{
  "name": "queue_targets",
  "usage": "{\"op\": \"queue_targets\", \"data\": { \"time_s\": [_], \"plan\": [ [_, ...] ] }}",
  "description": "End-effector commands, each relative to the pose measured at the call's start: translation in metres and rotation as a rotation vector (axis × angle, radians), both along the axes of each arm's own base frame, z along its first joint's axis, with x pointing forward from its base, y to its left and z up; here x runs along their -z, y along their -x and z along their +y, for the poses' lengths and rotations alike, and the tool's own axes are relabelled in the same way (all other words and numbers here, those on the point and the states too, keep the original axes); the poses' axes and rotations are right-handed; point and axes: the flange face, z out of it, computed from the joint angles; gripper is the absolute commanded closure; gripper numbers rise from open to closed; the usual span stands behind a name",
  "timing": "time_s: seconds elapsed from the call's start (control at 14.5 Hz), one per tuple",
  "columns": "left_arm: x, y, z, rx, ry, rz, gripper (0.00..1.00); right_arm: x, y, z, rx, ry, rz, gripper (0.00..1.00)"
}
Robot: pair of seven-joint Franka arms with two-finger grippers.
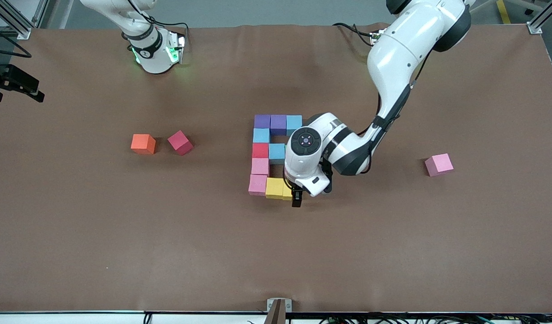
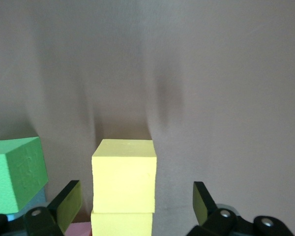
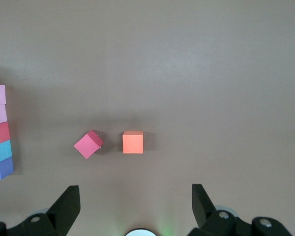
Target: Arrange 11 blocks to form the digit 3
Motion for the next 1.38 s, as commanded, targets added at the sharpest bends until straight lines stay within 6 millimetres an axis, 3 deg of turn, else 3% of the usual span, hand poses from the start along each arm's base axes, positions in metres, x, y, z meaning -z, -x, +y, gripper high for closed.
{"op": "queue_targets", "data": {
  "time_s": [0.0, 0.28, 0.48, 0.9, 1.1, 1.31],
  "plan": [
    [-0.034, -0.002, 0.022, 0.031, -0.003, 0.006, 0.0, -0.007, 0.009, -0.005, 0.006, -0.023, -0.007, 0.0],
    [-0.072, -0.025, 0.076, 0.206, -0.016, -0.009, 0.0, -0.007, 0.007, -0.004, 0.004, -0.024, -0.015, 0.0],
    [-0.087, -0.037, 0.133, 0.431, -0.01, 0.003, 0.0, -0.006, 0.007, -0.003, -0.001, -0.024, -0.012, 0.0],
    [-0.109, -0.041, 0.225, 0.846, -0.062, -0.003, 0.0, -0.004, 0.007, -0.002, -0.003, -0.023, -0.007, 0.0],
    [-0.132, -0.034, 0.259, 1.069, -0.094, -0.023, 0.0, -0.003, 0.008, 0.0, -0.009, -0.018, -0.001, 0.0],
    [-0.161, -0.026, 0.306, 1.278, -0.151, -0.041, 0.0, -0.002, 0.007, 0.004, -0.022, -0.012, 0.003, 0.0]
  ]
}}
